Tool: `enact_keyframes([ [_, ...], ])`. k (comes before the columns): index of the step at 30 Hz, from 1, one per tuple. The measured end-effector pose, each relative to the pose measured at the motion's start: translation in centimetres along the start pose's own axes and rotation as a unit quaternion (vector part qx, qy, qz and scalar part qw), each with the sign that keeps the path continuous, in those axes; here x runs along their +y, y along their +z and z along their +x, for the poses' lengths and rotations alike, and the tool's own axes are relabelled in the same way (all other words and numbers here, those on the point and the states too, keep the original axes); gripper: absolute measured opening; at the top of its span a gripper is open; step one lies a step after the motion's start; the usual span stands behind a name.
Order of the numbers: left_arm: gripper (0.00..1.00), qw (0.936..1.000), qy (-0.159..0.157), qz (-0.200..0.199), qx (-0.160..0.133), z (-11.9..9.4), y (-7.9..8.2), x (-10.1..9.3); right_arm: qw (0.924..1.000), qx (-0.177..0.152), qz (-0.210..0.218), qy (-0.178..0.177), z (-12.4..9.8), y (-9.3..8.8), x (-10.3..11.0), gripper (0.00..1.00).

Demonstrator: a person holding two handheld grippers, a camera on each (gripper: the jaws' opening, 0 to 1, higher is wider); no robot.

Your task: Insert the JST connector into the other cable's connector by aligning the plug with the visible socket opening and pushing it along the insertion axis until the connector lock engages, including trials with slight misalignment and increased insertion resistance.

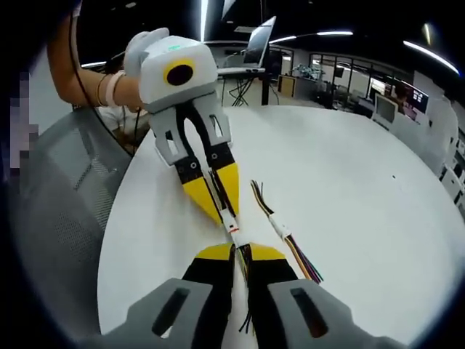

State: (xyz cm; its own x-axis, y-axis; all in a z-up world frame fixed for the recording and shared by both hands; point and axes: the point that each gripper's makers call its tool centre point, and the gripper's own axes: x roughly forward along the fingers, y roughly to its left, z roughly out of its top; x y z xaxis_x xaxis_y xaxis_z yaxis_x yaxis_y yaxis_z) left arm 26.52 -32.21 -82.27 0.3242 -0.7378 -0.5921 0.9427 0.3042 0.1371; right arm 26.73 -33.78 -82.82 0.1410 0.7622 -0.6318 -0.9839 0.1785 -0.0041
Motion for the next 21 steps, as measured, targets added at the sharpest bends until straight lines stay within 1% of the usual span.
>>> enact_keyframes([
  [10, 0.00, 0.9998, -0.002, 0.011, 0.018, 0.37, -0.36, -0.33, 0.9999, 0.007, -0.003, 0.008, 0.31, -0.49, 0.19, 0.03],
  [19, 0.00, 0.9998, -0.004, 0.006, 0.018, 0.46, -0.58, -0.09, 0.9999, 0.007, -0.002, 0.010, 0.33, -0.60, 0.18, 0.03],
  [21, 0.00, 0.9997, -0.005, 0.011, 0.023, 0.51, -0.81, -0.09, 0.9999, 0.006, -0.003, 0.010, 0.39, -0.58, 0.21, 0.03],
])
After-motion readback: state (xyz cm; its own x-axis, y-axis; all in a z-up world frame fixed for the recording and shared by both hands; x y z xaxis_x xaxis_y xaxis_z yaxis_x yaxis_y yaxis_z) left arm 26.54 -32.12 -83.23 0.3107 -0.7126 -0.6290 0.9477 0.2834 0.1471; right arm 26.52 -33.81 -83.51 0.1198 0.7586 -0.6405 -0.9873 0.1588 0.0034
